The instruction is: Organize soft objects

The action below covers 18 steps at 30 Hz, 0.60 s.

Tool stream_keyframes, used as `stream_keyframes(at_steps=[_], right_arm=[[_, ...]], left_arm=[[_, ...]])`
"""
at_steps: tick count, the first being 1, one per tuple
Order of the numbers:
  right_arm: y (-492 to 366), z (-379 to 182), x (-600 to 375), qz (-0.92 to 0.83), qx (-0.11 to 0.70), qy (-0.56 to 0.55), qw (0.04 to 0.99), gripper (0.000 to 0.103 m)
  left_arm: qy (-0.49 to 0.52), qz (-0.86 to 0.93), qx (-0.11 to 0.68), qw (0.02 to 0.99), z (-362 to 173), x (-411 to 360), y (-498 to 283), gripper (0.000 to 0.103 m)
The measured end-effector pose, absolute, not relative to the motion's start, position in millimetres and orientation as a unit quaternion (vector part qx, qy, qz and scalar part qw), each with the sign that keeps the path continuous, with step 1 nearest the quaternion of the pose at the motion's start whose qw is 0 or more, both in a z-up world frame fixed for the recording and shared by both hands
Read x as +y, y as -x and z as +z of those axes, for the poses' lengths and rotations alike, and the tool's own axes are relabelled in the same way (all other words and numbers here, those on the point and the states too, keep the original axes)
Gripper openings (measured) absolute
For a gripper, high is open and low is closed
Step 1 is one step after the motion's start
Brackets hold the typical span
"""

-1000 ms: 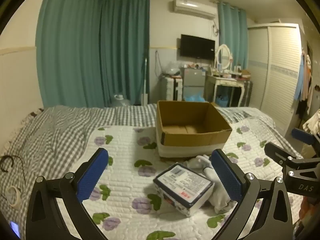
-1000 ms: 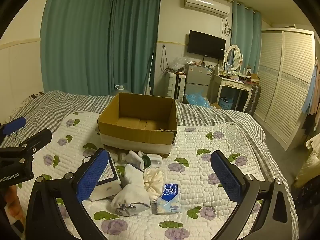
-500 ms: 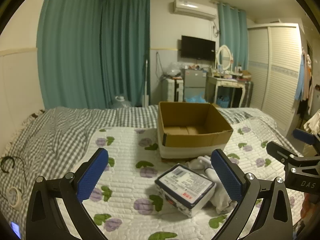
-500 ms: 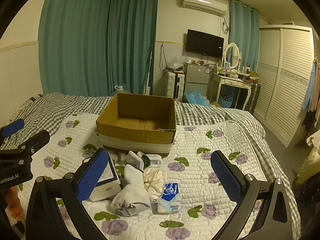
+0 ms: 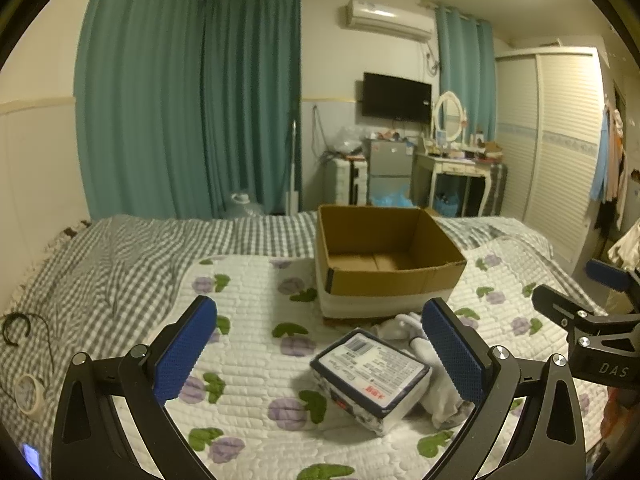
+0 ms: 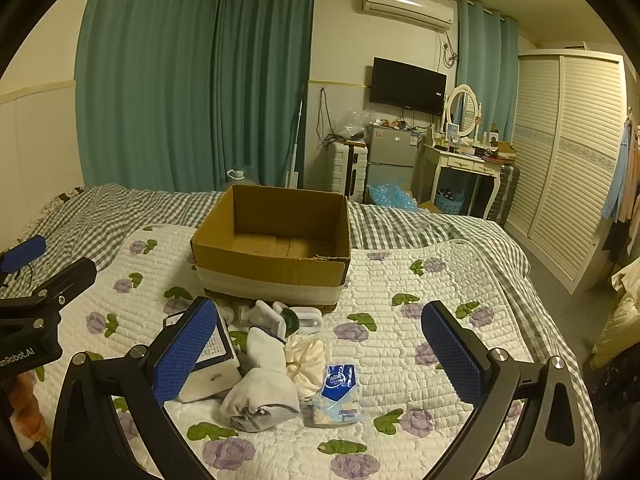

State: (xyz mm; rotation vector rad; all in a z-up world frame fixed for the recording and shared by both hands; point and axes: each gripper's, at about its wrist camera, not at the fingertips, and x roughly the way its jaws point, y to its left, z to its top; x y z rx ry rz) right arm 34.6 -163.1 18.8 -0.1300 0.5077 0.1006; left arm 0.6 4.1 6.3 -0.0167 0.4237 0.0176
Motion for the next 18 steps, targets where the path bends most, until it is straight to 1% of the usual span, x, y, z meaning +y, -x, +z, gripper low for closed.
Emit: stream_keyframes(at_steps=[18], right_arm=[[-36.2, 17.8, -162.1, 0.053, 0.253, 0.063, 0.964, 0.103]], left_arm=[[0.005, 0.006, 0.209, 0.978, 7.9, 3.1, 0.2, 0.103]])
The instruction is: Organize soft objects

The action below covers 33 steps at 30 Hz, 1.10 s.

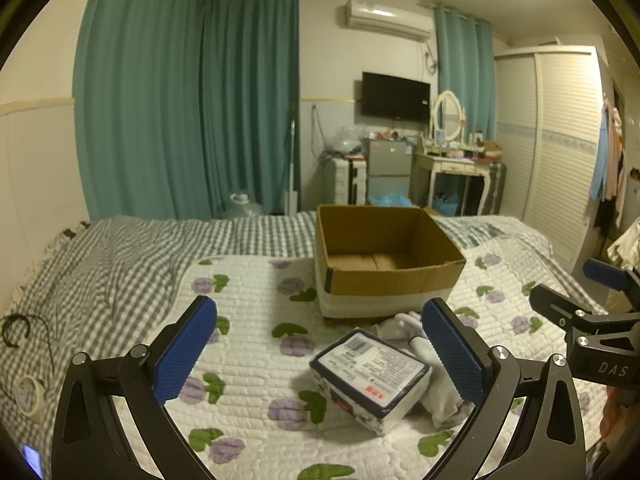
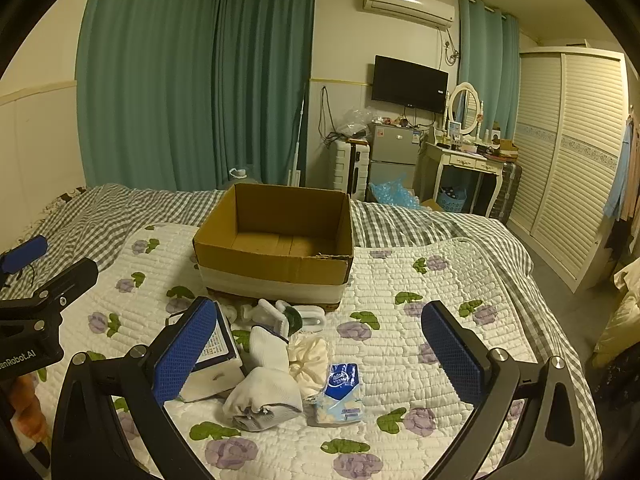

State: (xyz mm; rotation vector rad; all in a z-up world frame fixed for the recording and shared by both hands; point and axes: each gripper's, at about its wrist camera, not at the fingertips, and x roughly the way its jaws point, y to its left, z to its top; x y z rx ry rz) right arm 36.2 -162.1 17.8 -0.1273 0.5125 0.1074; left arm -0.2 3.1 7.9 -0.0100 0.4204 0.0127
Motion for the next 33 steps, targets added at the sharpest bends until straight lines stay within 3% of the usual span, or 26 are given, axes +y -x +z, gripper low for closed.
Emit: stream_keyframes(at_steps=[33], right_arm=[[-27.3, 25.7, -152.1, 0.061, 0.235, 0.074, 0.967, 0.103]], left_arm=[[0.013, 0.01, 0.187, 0.982, 18.3, 4.2, 10.4, 0.103]])
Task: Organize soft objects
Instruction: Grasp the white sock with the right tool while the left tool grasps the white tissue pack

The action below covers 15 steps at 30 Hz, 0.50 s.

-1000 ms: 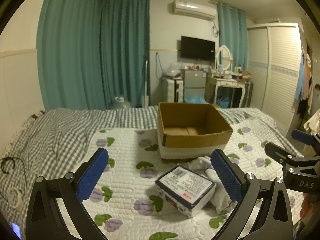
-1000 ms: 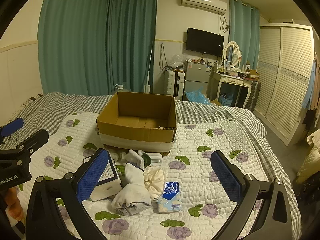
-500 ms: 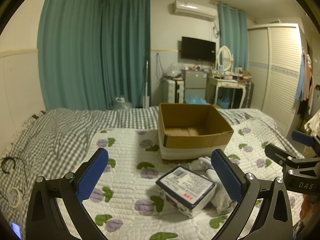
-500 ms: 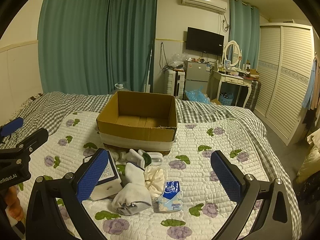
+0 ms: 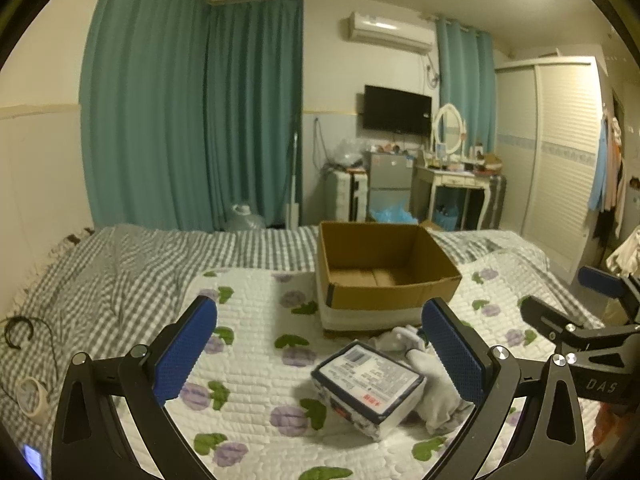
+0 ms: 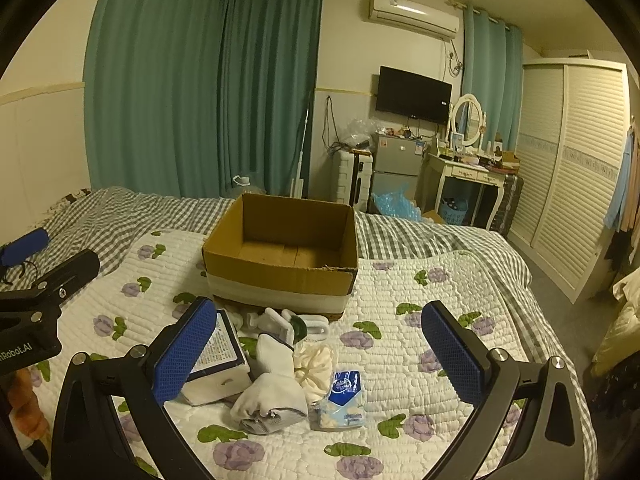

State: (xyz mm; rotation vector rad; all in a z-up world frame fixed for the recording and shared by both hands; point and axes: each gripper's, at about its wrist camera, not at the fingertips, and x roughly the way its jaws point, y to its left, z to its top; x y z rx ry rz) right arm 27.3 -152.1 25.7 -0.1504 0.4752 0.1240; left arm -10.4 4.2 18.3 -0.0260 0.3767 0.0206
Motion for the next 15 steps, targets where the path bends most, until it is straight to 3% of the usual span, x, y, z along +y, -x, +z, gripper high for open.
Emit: stream_keyframes(at_steps=[15], right_arm=[[-39.9, -3.3, -145.7, 0.086, 0.295, 0.068, 0.949, 0.103]], left_arm=[[0.002, 0.018, 0.232, 0.973, -9.5, 5.8, 3.4, 0.103]])
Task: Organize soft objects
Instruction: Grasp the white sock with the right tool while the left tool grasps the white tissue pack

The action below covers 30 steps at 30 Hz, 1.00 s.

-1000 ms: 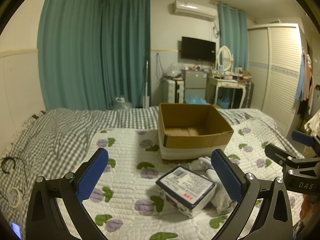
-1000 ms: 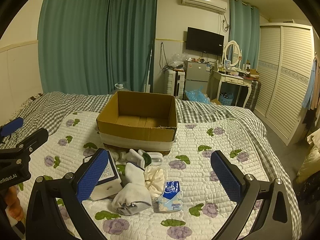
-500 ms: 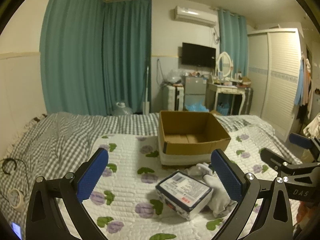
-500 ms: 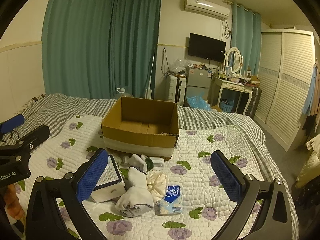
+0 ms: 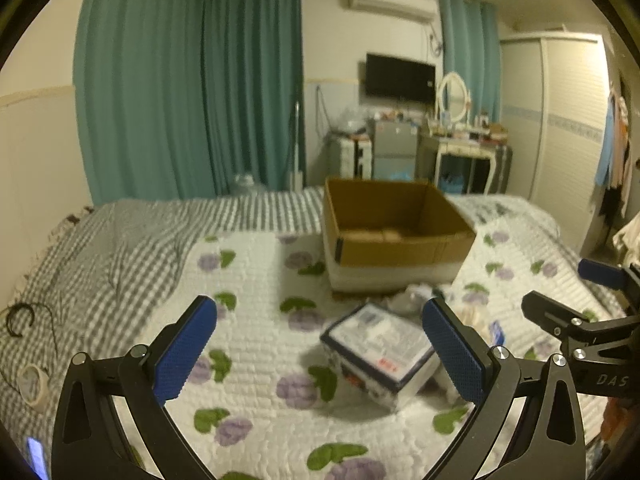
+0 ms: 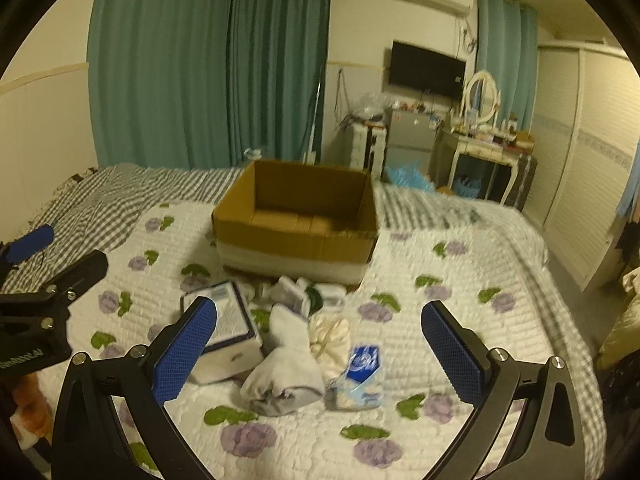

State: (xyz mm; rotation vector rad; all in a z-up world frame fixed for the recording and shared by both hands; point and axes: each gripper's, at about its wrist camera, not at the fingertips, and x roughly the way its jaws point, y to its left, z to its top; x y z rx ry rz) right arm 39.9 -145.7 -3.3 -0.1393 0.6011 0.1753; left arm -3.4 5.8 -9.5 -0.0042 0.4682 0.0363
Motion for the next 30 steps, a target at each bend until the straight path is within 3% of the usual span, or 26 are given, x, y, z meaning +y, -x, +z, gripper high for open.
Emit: stream_keyframes(at_steps=[11, 18, 20, 22, 25, 30], right_arm=[[-64.5, -79.3, -140.8, 0.108, 0.404, 0.077, 0.905, 0.099], [-86.9, -110.2, -130.3, 0.135, 0.447, 0.065, 0.882, 0.092], [-94.3, -116.5, -125.7, 0.138, 0.454, 0.067, 0.878, 0.087], [-104.0, -122.6, -125.4, 0.131, 0.464, 0.067, 0.874, 0.072], [-104.9, -119.2, -129.9, 0.122, 0.462, 0.062, 0.876, 0.057], [-96.8, -89.0, -139.0, 0.115, 0.429, 0.065, 0.894, 0.053]], left_arm=[[-0.009, 0.023, 0.335, 0.942, -72.5, 3.7, -9.8, 0.103], [0.005, 0.035, 0.354, 0.935, -83.7, 16.9, -19.5, 0.103], [0.009, 0.035, 0.355, 0.934, -84.7, 18.6, -21.5, 0.103], [0.008, 0.034, 0.354, 0.934, -86.0, 18.3, -23.0, 0.103], [0.001, 0.031, 0.356, 0.934, -86.2, 15.4, -24.9, 0.103], [0.002, 0.012, 0.352, 0.936, -76.5, 4.0, -27.2, 0.103]])
